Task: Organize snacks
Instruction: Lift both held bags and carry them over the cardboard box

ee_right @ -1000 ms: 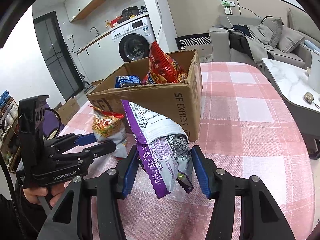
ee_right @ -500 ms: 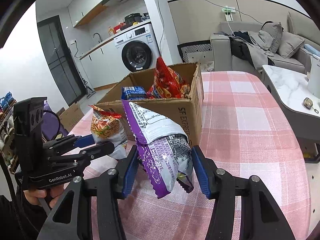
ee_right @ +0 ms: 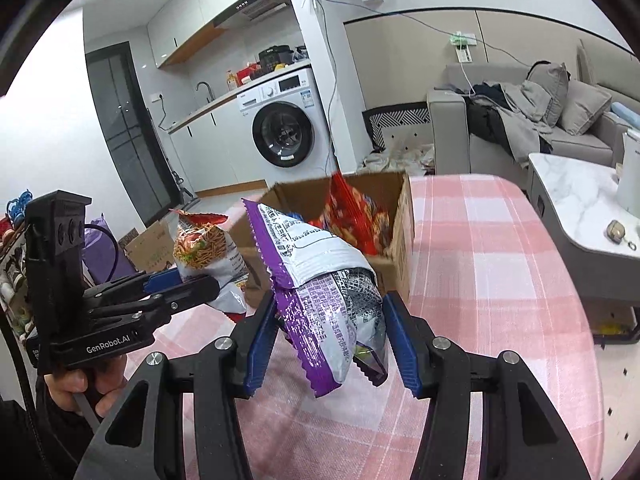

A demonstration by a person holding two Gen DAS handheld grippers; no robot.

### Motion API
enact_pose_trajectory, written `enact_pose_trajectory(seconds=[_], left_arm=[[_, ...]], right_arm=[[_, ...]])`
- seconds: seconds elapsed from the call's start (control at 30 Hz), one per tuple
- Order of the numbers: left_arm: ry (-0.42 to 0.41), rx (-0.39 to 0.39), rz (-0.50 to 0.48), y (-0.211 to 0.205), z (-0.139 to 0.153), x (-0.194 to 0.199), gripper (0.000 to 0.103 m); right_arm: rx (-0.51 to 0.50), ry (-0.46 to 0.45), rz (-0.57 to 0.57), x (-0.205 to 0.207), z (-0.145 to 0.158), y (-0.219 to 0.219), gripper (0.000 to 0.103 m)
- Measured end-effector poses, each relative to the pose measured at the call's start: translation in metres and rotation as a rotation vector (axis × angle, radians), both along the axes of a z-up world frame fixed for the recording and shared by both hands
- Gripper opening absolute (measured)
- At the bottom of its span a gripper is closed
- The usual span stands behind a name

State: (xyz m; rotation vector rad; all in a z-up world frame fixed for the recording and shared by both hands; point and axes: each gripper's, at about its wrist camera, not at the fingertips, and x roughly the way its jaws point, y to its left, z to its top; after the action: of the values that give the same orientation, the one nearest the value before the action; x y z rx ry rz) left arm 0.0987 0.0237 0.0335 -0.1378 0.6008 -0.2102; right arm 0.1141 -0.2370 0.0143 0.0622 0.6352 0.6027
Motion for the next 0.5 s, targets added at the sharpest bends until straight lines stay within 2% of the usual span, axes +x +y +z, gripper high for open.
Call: enact_pose_trajectory(seconds=[0.2,0.5], left_arm=[[-0.033,-0.003,0.004,0.007,0.026,-0.002,0.043],[-0.051,0.033,0.034,0.011,0.059,0.017,0.043]], right_arm=[[0.018,-0.012,0.006,0.004,0.016,0.001,0.053],[0.009,-0.032,0.031,0.009,0.033,0.016,0.053]])
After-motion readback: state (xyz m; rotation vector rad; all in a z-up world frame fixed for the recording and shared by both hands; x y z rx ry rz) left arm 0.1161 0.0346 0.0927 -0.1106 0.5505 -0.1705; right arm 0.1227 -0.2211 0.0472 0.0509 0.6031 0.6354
